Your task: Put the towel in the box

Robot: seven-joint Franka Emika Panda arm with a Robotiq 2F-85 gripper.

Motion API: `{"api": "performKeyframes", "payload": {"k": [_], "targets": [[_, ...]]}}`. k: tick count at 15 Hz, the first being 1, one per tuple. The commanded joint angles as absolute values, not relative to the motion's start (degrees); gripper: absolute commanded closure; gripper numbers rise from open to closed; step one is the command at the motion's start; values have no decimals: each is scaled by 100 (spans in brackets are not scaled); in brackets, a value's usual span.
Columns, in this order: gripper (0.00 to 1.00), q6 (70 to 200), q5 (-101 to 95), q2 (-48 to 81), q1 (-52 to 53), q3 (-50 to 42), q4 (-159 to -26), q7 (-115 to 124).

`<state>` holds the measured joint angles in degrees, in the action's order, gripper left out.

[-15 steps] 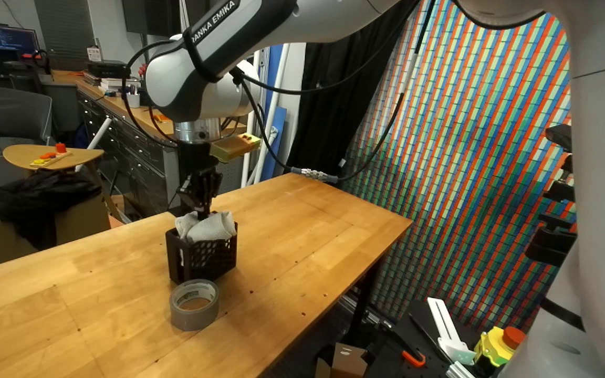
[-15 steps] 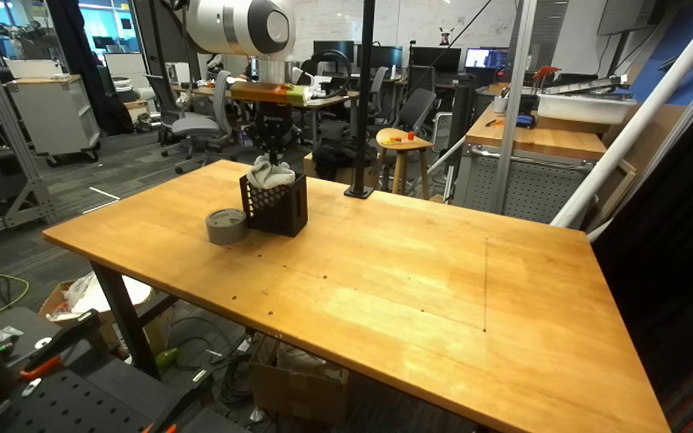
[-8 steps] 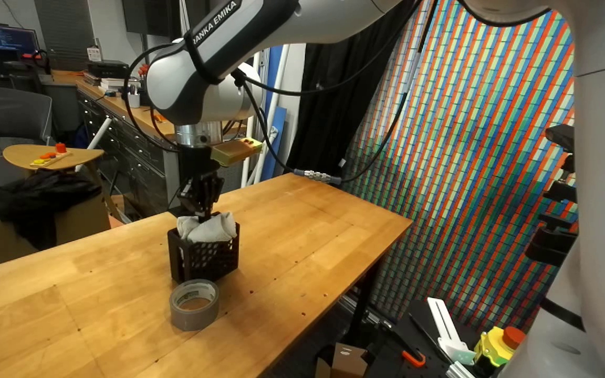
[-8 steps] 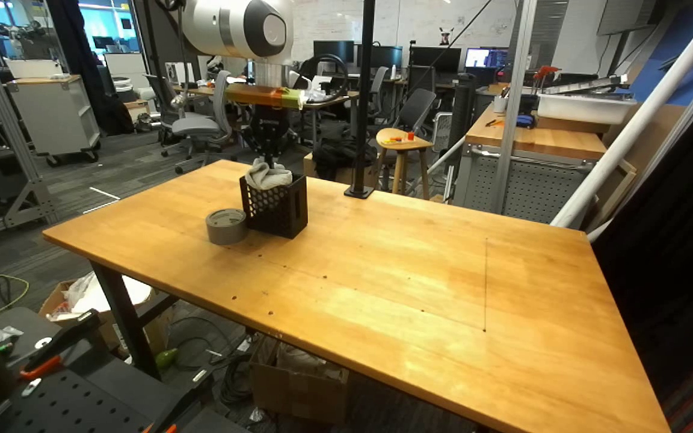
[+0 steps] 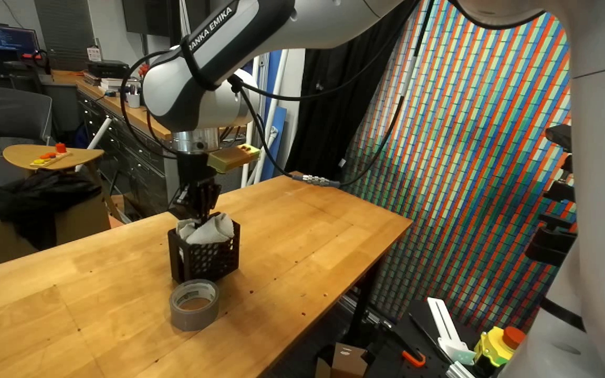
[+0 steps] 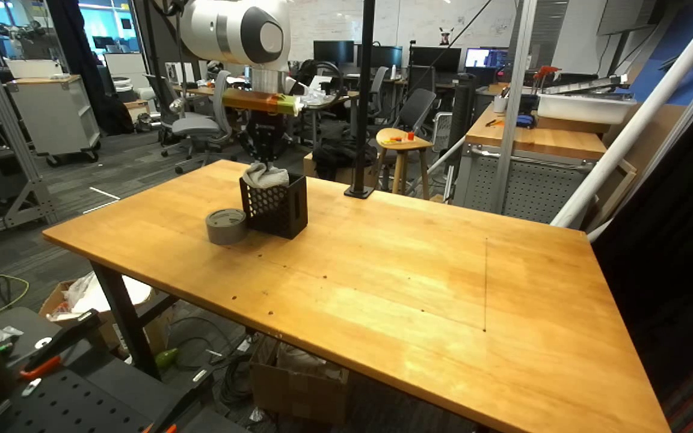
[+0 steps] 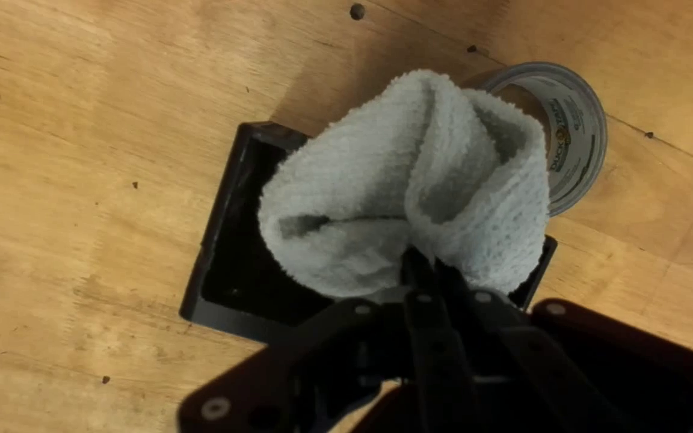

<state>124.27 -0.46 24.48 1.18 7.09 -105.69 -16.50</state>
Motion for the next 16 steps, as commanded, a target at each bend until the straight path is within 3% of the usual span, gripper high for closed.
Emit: {"api": "performKeyframes", "payload": {"k": [1, 16], "targets": [[97, 12540, 138, 2511, 136, 759, -10579, -1686], [97, 12447, 893, 3201, 74, 1140, -10340, -2164]]}}
